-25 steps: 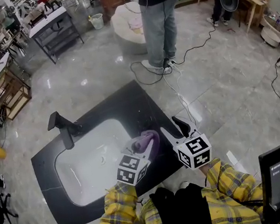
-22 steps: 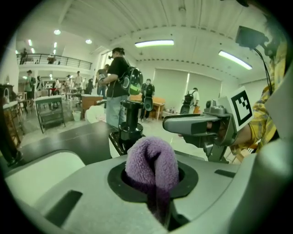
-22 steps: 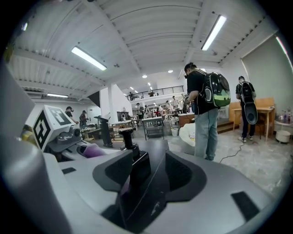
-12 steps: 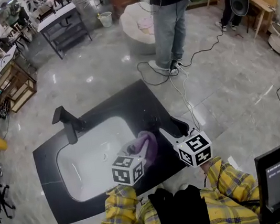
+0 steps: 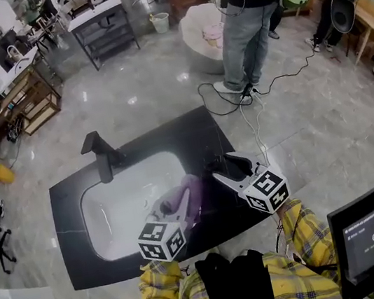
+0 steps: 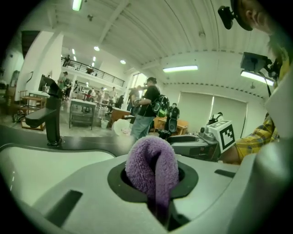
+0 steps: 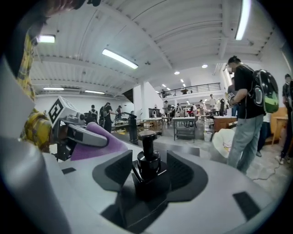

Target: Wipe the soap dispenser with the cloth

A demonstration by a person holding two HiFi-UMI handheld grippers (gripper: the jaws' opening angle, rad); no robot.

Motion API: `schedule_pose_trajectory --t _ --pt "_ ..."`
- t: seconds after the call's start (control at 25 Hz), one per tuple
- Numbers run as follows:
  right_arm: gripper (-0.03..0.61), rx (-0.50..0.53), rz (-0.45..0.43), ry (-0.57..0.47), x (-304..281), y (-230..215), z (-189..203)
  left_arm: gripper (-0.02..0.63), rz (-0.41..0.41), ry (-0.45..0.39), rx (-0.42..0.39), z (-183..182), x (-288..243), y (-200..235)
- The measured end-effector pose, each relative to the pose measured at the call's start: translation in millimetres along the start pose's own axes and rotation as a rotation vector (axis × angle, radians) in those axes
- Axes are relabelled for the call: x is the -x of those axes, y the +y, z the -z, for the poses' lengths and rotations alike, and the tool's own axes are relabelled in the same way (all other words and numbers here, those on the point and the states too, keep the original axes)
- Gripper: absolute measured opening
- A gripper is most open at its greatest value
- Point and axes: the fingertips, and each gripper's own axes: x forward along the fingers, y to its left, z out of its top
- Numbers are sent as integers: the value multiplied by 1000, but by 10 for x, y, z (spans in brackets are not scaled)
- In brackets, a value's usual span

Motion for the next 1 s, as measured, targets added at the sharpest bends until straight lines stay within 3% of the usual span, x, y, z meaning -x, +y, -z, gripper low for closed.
schedule_pose_trajectory --t 0.4,0.64,1.0 --pt "242 143 -248 117 -241 97 -9 43 -52 -33 34 20 243 118" --pt "242 245 -309 199 -395 139 57 43 -65 -36 31 1 306 165" --pt "213 246 -359 240 -475 120 113 43 -66 -15 22 87 318 183"
